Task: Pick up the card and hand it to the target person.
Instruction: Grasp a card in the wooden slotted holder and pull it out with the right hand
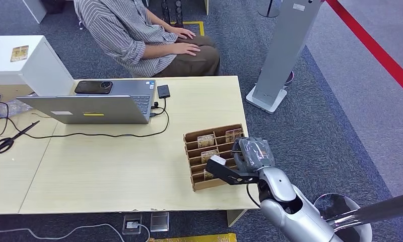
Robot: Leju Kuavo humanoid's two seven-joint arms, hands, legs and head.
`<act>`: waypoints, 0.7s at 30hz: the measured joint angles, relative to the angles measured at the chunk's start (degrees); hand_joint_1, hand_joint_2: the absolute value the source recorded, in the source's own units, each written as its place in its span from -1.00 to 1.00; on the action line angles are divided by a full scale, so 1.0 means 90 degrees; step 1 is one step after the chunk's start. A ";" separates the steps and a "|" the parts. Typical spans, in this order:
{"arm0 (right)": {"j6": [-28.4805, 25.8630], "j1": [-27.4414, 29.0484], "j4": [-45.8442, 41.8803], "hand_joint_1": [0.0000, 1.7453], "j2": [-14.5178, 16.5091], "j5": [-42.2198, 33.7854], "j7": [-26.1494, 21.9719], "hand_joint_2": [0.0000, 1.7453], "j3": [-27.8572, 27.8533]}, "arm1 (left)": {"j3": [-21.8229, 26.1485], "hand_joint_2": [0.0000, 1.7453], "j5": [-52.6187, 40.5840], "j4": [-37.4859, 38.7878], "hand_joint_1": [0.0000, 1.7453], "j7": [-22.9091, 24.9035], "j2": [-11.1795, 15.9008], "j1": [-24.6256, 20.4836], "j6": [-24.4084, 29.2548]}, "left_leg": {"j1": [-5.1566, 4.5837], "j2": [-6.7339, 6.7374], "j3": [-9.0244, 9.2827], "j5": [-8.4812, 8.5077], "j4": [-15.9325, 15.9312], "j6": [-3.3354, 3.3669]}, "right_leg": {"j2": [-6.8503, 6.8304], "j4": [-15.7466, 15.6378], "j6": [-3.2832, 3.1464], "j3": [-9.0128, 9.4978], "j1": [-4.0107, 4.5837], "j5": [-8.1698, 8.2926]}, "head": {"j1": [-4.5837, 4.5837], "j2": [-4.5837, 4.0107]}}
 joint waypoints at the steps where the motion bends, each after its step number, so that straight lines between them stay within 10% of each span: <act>1: -0.0002 0.0000 0.0000 0.76 0.0001 -0.0002 -0.0002 1.00 0.0000 | 0.0000 -1.00 -0.0013 0.0000 -1.00 -0.0032 0.0000 0.0000 0.0022 | 0.0000 0.0000 0.0000 0.0000 0.0000 0.0000 | 0.0000 0.0000 0.0000 0.0000 0.0000 0.0000 | 0.0000 0.0001; 11: -0.0078 -0.0015 -0.0005 0.76 0.0028 -0.0045 -0.0071 1.00 0.0002 | 0.0000 -1.00 -0.0003 0.0000 -1.00 -0.0105 0.0000 0.0001 0.0101 | 0.0000 0.0000 0.0000 0.0000 0.0000 0.0000 | 0.0000 0.0000 0.0000 0.0000 0.0000 0.0000 | 0.0000 0.0001; 21: 0.0781 -0.0655 -0.0610 0.76 -0.0183 -0.1998 0.0281 1.00 -0.0101 | 0.0000 -1.00 0.0026 0.0000 -1.00 -0.0032 0.0004 0.0005 0.0087 | 0.0000 0.0001 0.0004 0.0002 0.0001 0.0001 | 0.0001 0.0000 0.0000 0.0001 0.0000 0.0001 | -0.0003 0.0000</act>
